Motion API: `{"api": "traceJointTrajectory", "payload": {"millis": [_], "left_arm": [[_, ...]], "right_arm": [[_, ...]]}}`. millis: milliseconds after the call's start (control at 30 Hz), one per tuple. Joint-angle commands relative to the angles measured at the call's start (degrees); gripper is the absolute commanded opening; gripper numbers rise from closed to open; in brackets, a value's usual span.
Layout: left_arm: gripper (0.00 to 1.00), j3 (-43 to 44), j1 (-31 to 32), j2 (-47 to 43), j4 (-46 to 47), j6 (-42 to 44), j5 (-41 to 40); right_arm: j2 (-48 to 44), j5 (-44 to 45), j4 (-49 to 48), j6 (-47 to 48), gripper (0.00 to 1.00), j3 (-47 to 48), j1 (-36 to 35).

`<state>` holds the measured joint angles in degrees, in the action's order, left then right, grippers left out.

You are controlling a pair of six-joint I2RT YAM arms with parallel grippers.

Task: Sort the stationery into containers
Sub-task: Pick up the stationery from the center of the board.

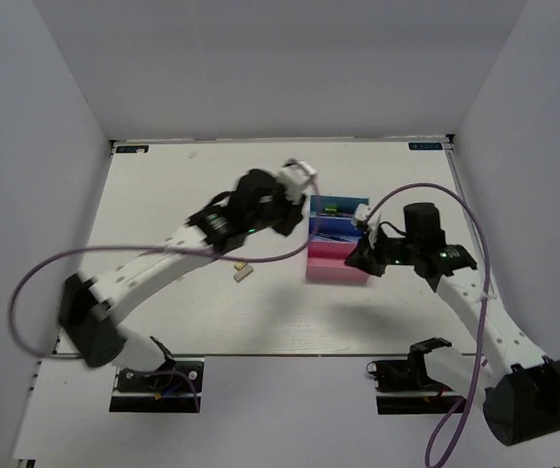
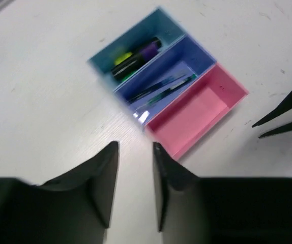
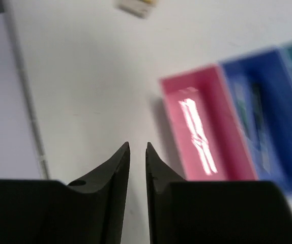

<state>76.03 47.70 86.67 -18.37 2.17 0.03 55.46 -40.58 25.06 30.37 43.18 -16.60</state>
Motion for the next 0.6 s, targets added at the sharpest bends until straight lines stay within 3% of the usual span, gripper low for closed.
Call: {"api": "traceJointTrajectory", "payload": {"millis": [0,33,67,100,167,200,267,333,467,567], "left_arm": [[0.47,-12.52,-8.46,-18.15,-16.99,-14.54,-9.18],[0.50,-19.01,-13.55,-23.60,-18.35,-19.27,-6.65],[0.62,-21.95,-16.12,-26.18,-19.15,-20.01,-5.58],[0.65,-24.67,-20.85,-31.16,-20.64,-20.80,-4.70],[0.67,-33.12,-27.03,-38.39,-21.62,-21.59,-1.11],[0.67,-36.27,-32.36,-39.99,-21.62,-21.25,1.26],[0.67,-39.55,-35.30,-44.19,-21.09,-21.25,2.42],[0.67,-43.23,-40.12,-45.80,-20.39,-21.07,3.31],[0.64,-43.87,-44.53,-50.02,-20.92,-21.25,0.33],[0.64,-45.53,-47.26,-53.88,-20.74,-22.30,0.23]], "right_arm": [[9.78,-15.86,8.68,4.78,0.24,6.89,-5.96],[11.93,-12.02,8.86,5.66,0.30,9.88,-9.82],[16.47,-9.55,9.82,5.40,0.32,11.73,-13.86],[20.96,-4.82,9.66,4.62,0.34,14.97,-15.90],[28.10,3.02,7.64,-1.67,0.36,20.70,-23.09],[32.65,12.10,7.20,-3.81,0.36,27.42,-24.61],[40.31,17.00,9.02,-9.79,0.36,32.91,-29.68],[50.02,24.09,12.80,-13.74,0.36,44.48,-32.86],[58.26,25.11,14.41,-12.98,0.45,53.49,-36.74],[61.43,22.66,11.78,-5.95,0.47,52.10,-38.94]]}}
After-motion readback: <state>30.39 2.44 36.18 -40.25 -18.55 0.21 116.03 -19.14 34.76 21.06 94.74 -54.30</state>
